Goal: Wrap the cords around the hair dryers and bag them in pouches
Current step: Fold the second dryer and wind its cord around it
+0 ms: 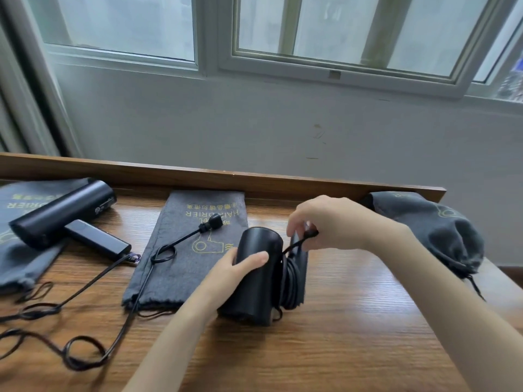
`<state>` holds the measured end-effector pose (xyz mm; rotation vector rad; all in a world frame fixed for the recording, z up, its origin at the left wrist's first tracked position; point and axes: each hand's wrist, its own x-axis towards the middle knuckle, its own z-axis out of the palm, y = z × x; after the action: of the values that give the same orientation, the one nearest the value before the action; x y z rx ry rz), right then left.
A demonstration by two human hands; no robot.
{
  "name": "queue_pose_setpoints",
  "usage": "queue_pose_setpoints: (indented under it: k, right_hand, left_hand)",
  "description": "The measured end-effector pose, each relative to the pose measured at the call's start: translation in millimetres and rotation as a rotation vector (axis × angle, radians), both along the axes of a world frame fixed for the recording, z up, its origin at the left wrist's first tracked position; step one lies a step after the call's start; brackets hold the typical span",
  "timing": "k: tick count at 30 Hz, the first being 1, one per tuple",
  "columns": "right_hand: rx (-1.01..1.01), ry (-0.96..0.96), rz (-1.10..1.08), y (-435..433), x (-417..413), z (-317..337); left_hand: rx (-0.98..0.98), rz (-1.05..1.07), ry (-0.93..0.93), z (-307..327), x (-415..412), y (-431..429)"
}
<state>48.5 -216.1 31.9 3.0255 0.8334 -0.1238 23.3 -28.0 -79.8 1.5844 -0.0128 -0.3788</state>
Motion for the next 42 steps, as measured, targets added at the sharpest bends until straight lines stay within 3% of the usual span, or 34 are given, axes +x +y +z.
queue_pose_setpoints:
  k: [6,11,16,19,23,32,42]
  right_hand:
    - [0.429,-0.102,0.029,9.4,5.8,-25.0]
    - [0.869,-0.155,-0.100,35.9,-4.5,-57.2]
    - [1.369,0.046,-0.276,44.5,-13.2,-71.6]
    - [1.562,0.067,-0.383,45.7,-16.1,-86.8]
    - [1.831,0.298,-0.460,49.4,-18.0,-102.5]
    - [1.697,-0.013,-0.433,57.1,-35.1,-127.9]
    - [1.590,0.019,-0.334,66.9,-54.4,-127.0]
  left_hand:
    - [-0.369,0.296,0.014,0.3,0.3,-10.9]
    - [-0.548,0.388,-0.026,0.0,1.1,-10.6]
    - [-0.598,0.412,-0.034,-2.4,0.4,-11.0]
    - [-0.590,0.406,-0.058,-2.1,0.0,-10.4]
    - [-0.599,0.375,-0.072,-4.8,1.1,-9.2]
    - [-0.581,0.320,-0.099,-12.5,1.4,-13.5]
    - [-0.641,0.324,-0.122,-8.6,-3.4,-18.7]
